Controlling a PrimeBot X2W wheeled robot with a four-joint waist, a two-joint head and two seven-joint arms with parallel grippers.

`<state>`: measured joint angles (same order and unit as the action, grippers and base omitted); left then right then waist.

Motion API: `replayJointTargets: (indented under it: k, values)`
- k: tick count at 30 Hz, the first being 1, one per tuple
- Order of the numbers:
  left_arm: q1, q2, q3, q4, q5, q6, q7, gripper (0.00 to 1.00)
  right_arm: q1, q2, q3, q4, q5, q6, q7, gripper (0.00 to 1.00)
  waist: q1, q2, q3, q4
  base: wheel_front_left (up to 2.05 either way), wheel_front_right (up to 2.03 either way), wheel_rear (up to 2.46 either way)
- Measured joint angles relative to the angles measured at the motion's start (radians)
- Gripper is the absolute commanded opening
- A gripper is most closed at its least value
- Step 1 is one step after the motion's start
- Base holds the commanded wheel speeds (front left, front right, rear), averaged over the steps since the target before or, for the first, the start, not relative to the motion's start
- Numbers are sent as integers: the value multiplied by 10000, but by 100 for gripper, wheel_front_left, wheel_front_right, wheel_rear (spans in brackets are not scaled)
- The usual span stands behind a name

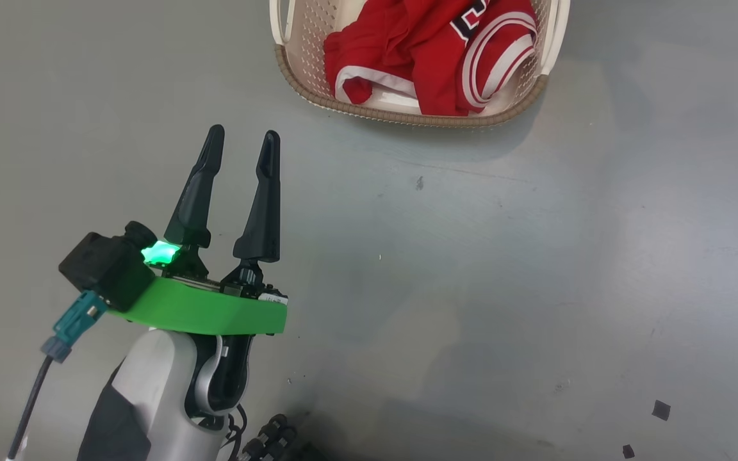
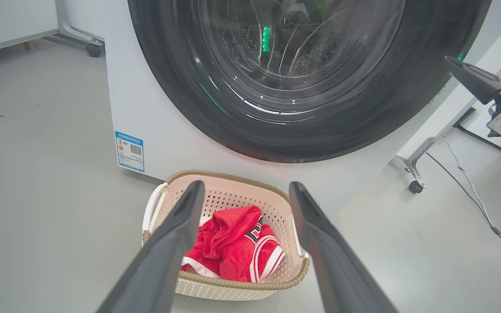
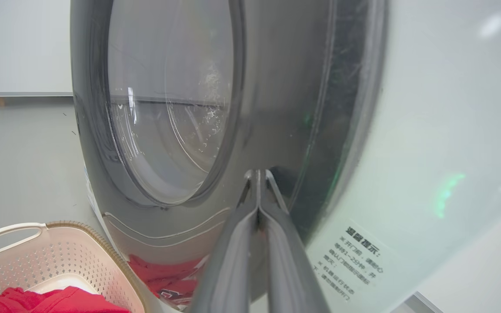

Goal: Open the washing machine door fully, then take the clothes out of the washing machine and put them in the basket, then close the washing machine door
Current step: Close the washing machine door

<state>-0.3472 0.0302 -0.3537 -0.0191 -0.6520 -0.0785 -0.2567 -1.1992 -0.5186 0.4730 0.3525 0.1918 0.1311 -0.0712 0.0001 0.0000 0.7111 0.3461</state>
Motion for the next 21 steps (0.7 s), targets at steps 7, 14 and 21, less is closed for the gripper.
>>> replayJointTargets:
  k: [7,14,21]
  values:
    - [-56,-25,-25,58,-82,44,0,100,-353,115,-242,683,0,90,-198,0,0,0,149,236,0,0,0]
    - [-56,-33,-236,148,-180,104,0,100,-513,236,-173,1202,-2,119,-506,0,0,0,75,285,0,0,0]
    - [-57,-33,-136,453,-165,104,0,100,-306,332,-48,1977,0,96,-1083,0,0,0,-266,249,0,0,0]
